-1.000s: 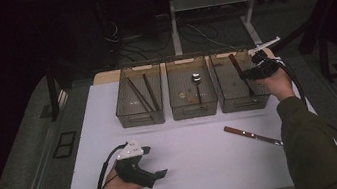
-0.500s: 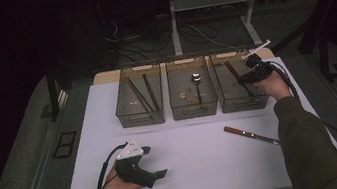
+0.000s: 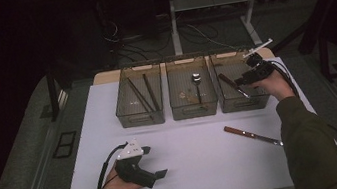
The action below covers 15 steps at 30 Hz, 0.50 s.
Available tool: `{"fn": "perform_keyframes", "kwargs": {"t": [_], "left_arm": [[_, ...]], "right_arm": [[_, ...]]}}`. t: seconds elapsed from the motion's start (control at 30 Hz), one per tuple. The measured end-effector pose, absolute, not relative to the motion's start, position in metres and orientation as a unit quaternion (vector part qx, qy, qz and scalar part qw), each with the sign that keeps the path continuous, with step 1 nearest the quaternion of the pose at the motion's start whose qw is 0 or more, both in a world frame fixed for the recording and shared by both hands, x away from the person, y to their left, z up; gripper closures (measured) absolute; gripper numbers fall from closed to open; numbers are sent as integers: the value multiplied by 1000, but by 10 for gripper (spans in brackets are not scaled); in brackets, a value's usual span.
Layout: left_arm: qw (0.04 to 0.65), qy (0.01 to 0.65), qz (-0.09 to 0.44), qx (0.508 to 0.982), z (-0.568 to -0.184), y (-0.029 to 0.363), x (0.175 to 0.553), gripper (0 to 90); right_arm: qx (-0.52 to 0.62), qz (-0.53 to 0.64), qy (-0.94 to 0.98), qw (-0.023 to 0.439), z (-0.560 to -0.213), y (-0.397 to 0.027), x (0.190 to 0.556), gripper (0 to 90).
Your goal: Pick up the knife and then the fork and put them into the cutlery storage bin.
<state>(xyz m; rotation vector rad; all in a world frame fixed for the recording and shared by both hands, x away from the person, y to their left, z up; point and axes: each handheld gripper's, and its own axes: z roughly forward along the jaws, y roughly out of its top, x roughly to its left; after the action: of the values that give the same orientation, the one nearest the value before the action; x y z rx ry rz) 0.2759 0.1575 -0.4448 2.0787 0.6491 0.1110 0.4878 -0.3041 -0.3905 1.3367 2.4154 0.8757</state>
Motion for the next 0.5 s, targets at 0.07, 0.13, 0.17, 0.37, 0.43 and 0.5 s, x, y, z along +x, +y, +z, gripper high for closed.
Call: {"fn": "perform_keyframes", "kwargs": {"t": [0.07,0.13,0.17,0.37,0.43,0.5], "left_arm": [[462,264,45,846,-445,158,276,0],[462,264,45,845,-445,158,276,0],[462,264,46,845,-445,158,276,0],[462,264,46,846,-445,157,276,0],[462,264,47,845,-445,158,276,0],[462,264,47,845,-445,158,276,0]], "right_arm": [[458,307,826,120,-388,-305,486,474],[457,310,824,125,-385,-306,484,452],[457,313,823,125,-383,-306,483,443],[450,332,819,129,-371,-309,474,383],[446,339,818,133,-367,-310,471,380],[440,346,818,134,-364,-311,467,373]]}}
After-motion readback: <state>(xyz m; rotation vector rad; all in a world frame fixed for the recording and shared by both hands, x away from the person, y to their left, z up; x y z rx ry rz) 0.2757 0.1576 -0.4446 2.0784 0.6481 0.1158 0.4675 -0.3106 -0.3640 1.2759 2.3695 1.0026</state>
